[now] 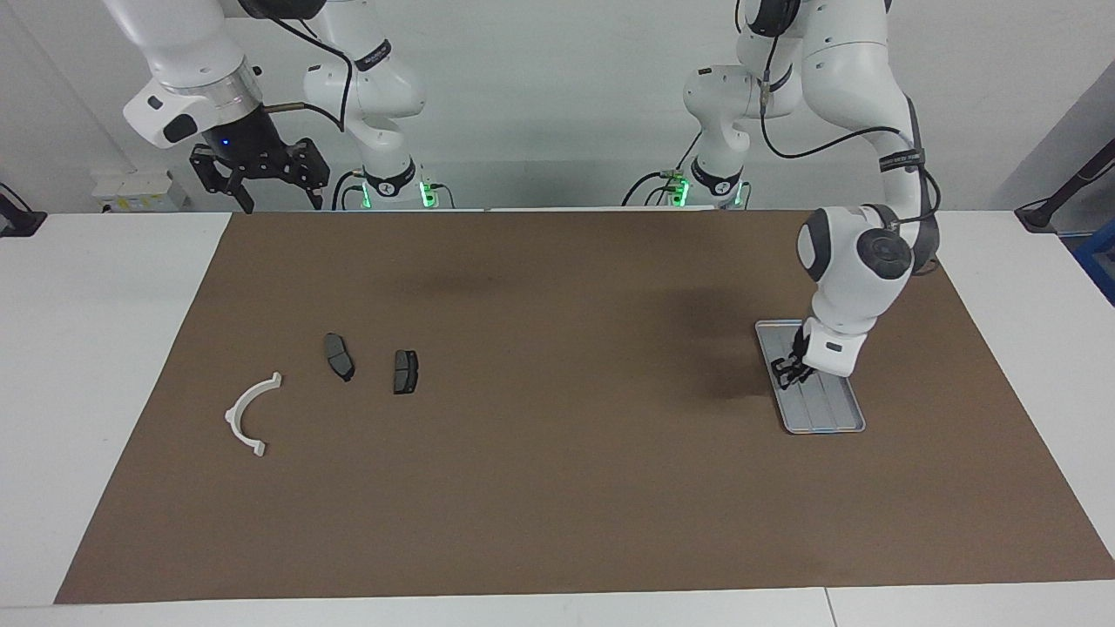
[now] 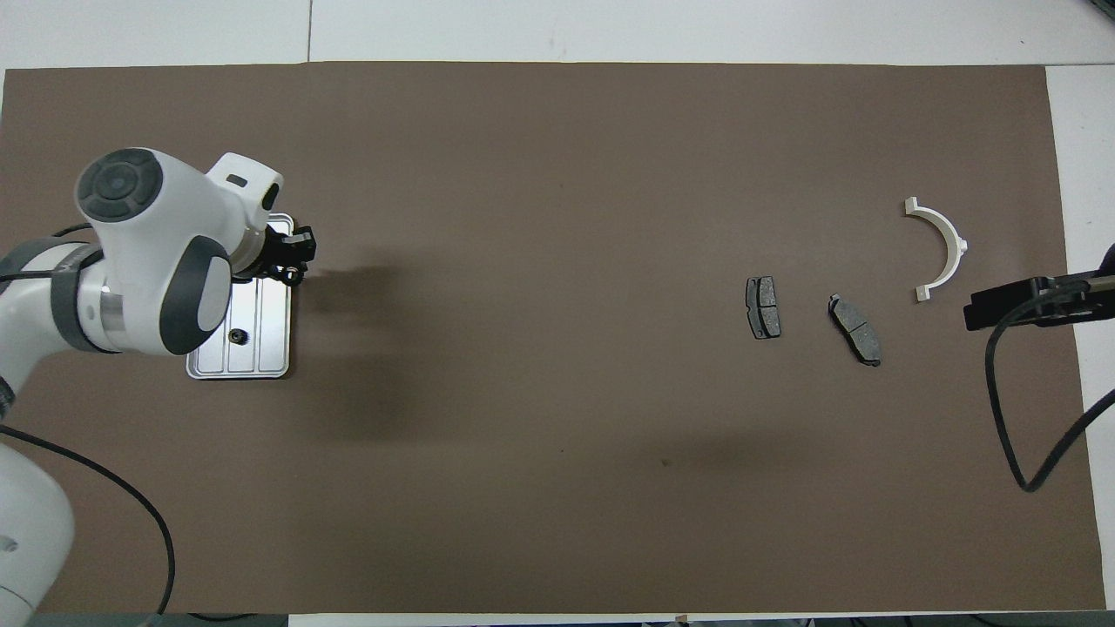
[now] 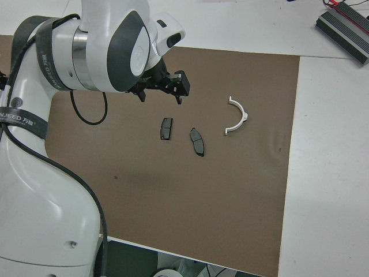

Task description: Pick bearing gear from pile to tray

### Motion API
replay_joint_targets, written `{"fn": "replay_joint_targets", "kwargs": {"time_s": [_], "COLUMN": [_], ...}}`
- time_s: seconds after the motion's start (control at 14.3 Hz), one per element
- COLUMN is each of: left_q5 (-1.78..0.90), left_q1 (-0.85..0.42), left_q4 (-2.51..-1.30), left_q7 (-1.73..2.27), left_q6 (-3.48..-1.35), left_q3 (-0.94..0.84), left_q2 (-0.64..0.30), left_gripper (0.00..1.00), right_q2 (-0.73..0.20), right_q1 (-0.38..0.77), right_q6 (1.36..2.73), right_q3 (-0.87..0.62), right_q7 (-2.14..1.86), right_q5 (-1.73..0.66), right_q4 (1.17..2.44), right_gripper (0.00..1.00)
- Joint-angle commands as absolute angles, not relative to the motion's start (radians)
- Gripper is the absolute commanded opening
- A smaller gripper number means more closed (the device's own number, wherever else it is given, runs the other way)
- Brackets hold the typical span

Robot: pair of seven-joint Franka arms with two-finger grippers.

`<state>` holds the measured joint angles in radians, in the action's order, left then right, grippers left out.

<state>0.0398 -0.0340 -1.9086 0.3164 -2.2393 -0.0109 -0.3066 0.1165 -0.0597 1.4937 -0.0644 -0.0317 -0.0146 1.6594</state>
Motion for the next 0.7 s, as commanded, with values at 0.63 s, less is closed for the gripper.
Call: {"fn": "replay_joint_targets", "kwargs": {"time_s": [0.63], "left_q5": [0.018], "left_q1": [0.026], "left_q4": [-1.905], "left_q7": [0.207], "left_q6": [-2.341], "left_q3": [-0.021], "left_q2": [-0.37], "left_gripper": [0.01], "right_q2": [0.114], "right_q1": [-0.075], "right_q6": [1.517], "right_q3": [-0.069], "right_q7": [-0.051], "right_q5": [0.02], "right_q4": [1.663], "right_gripper": [1.0]}}
